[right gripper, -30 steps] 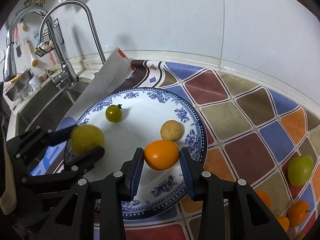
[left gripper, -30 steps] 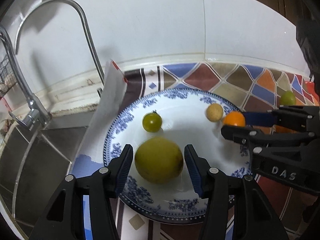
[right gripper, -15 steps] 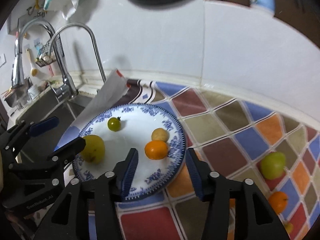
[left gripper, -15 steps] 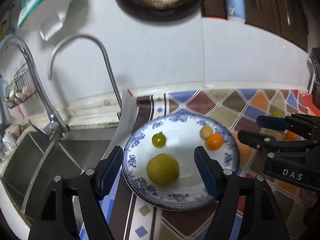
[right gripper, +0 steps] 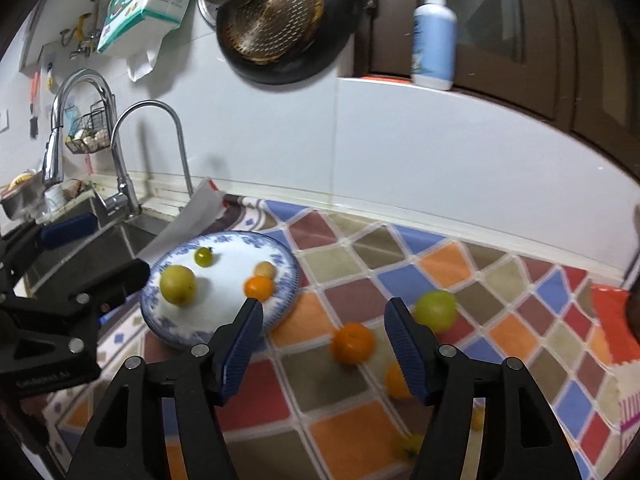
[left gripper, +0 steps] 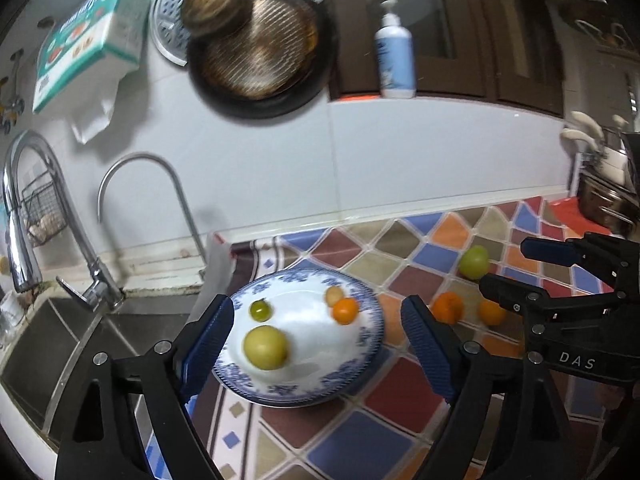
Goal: Organize fruits
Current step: 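Withdraw both open tools from the plate toward the remaining fruits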
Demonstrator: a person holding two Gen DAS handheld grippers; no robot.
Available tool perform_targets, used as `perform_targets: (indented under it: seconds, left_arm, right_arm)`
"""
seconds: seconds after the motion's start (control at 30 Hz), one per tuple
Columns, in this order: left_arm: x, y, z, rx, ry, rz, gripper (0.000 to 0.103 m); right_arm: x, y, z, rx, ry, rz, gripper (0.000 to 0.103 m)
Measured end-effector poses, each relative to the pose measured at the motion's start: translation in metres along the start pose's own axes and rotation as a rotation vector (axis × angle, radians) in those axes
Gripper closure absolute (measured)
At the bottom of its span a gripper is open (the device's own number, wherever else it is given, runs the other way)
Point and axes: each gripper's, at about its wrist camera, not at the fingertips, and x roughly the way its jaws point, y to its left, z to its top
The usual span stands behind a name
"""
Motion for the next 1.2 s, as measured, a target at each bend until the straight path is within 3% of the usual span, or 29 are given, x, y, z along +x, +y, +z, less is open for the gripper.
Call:
perform_targets:
  seconds: [0.37,0.6,1.03,1.2]
  left_arm:
    - [-0.026,-0.060,-0.001,0.101,-0.067,-0.091,0.015]
    - [-0.016,-0.088,-0.005,0.150,-0.051,-0.149,0.015]
    - [0.025,-0.124,-0.014,0.245,0.002,-0.247,0.016]
    - [0.046,-0.132,-0.019,0.276,0.030,-0.283,0.021]
  right_arm:
    - [-0.051,-0.043,-0.035,0.026,0.003,-0.122,0.039]
    - [-0.066,-0.071,-0.048,0.077,0.012,-0.179,0.039]
    - [-0.053,-0.105,-0.069,0.152,0.062,-0.220,0.039]
    - [-0.040,-0.112,-0.076,0.156,0.098,-0.227,0.039]
